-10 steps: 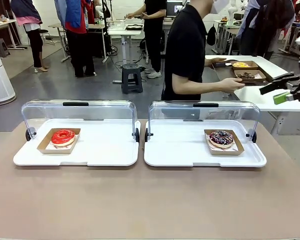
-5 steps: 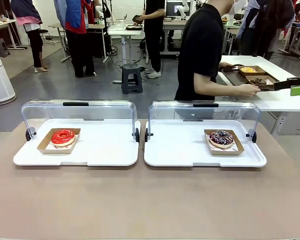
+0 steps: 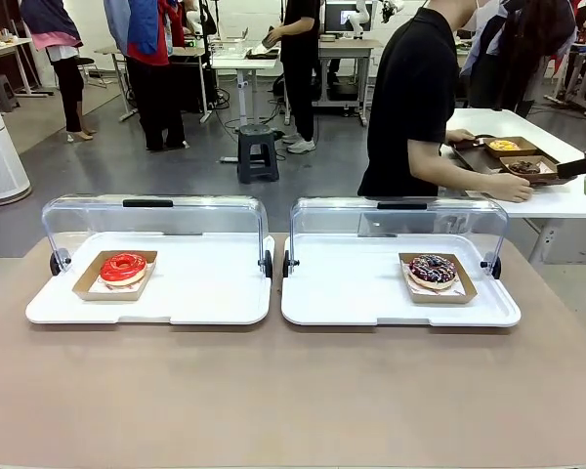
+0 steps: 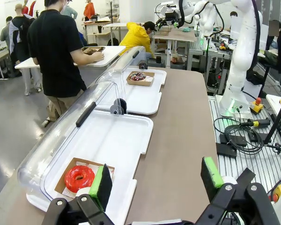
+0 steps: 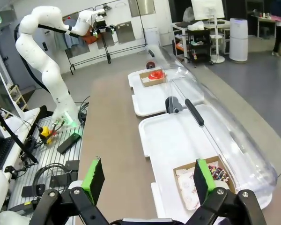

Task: Provide the desired donut to the person.
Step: Place the picked Paper togo box onto the Handle tray extended by the person.

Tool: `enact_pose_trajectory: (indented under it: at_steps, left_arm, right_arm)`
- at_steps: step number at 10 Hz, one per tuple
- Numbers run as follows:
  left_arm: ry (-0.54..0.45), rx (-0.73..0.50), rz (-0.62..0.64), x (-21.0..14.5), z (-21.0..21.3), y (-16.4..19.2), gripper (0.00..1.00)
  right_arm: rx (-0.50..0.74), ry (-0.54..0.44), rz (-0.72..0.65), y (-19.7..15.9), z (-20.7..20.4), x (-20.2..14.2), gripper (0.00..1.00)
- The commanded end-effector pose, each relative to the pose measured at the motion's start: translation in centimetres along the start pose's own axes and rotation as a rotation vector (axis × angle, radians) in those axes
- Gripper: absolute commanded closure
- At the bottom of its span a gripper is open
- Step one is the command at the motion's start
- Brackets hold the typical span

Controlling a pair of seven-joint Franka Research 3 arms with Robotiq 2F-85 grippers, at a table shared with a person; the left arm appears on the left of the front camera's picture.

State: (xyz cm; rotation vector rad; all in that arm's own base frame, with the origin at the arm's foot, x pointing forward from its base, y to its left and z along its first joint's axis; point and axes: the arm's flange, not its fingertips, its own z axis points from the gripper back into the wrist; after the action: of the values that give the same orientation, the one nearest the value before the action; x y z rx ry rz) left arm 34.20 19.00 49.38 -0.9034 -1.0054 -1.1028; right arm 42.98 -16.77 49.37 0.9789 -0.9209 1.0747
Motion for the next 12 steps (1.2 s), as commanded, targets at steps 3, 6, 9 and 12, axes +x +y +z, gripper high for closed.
enact_pose_trajectory:
  at_steps: [3, 6, 9, 12]
  left_arm:
    - [-0.021, 0.002, -0.016, 0.09, 0.08, -0.1, 0.0]
    - [-0.021, 0.002, -0.016, 0.09, 0.08, -0.1, 0.0]
    - [-0.021, 0.002, -0.016, 0.09, 0.08, -0.1, 0.0]
    - [-0.021, 0.002, -0.016, 0.09, 0.08, -0.1, 0.0]
  right_arm:
    - [0.017, -0.008, -0.012, 0.01, -0.3, -0.03, 0.0]
    - [0.017, -0.008, -0.012, 0.01, -0.3, -0.03, 0.0]
    - [0.017, -0.008, -0.012, 0.01, -0.3, -0.03, 0.0]
    - [0.017, -0.008, -0.012, 0.01, -0.3, -0.03, 0.0]
